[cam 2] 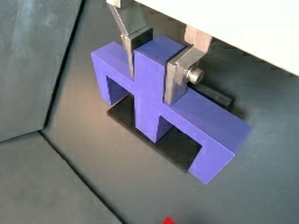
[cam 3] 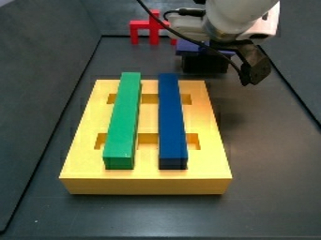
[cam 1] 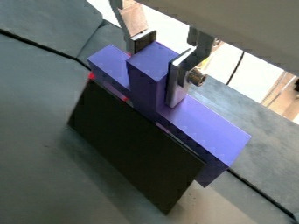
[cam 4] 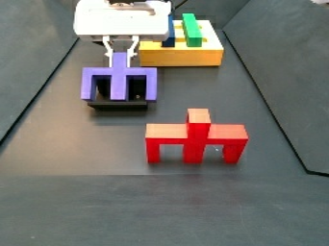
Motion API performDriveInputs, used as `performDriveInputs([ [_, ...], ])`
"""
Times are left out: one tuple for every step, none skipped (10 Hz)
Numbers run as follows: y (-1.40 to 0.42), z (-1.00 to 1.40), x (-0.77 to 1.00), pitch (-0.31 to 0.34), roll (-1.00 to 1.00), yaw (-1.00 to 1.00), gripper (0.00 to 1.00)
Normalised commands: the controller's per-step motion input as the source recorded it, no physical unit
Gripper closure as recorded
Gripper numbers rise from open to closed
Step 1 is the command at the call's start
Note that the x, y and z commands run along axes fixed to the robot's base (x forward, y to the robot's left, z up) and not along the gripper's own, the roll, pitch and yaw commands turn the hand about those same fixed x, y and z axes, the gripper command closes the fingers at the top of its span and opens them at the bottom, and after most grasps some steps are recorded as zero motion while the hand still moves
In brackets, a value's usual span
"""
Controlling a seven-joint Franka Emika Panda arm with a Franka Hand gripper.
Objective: Pick up the purple object. Move up. Place the purple object on the fixture. Regrasp the purple object. Move to above the board. Insert the purple object.
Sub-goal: Move to above the board.
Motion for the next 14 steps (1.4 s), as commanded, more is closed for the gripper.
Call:
performDriveInputs([
  [0.00, 1.40, 0.00, 0.000, 0.00, 0.00, 1.00],
  [0.02, 1.40, 0.02, -0.022, -0.05, -0.01, 1.00],
  [0.03, 1.40, 0.00, -0.034, -0.13, -0.03, 1.00],
  [0.05, 1.40, -0.01, -0.047, -0.11, -0.03, 1.00],
  [0.03, 1.40, 0.00, -0.007, -0.07, -0.03, 1.00],
  [0.03, 1.40, -0.01, 0.023, -0.05, -0.04, 1.00],
  [0.03, 1.40, -0.01, 0.035, -0.02, -0.04, 1.00],
  [0.00, 0.67, 0.00, 0.063, -0.01, -0.02, 1.00],
  [0.00, 0.21, 0.03, 0.086, 0.01, -0.01, 1.00],
  [-1.40, 0.26, -0.91, 0.134, -1.00, 0.05, 1.00],
  [-1.40, 0.28, -0.93, 0.126, -1.00, 0.05, 1.00],
  [-1.40, 0.30, -0.98, 0.105, -1.00, 0.06, 1.00],
  [-1.40, 0.27, -1.00, 0.101, -1.00, 0.07, 1.00],
  [-1.40, 0.28, -0.99, 0.090, -1.00, 0.08, 1.00],
])
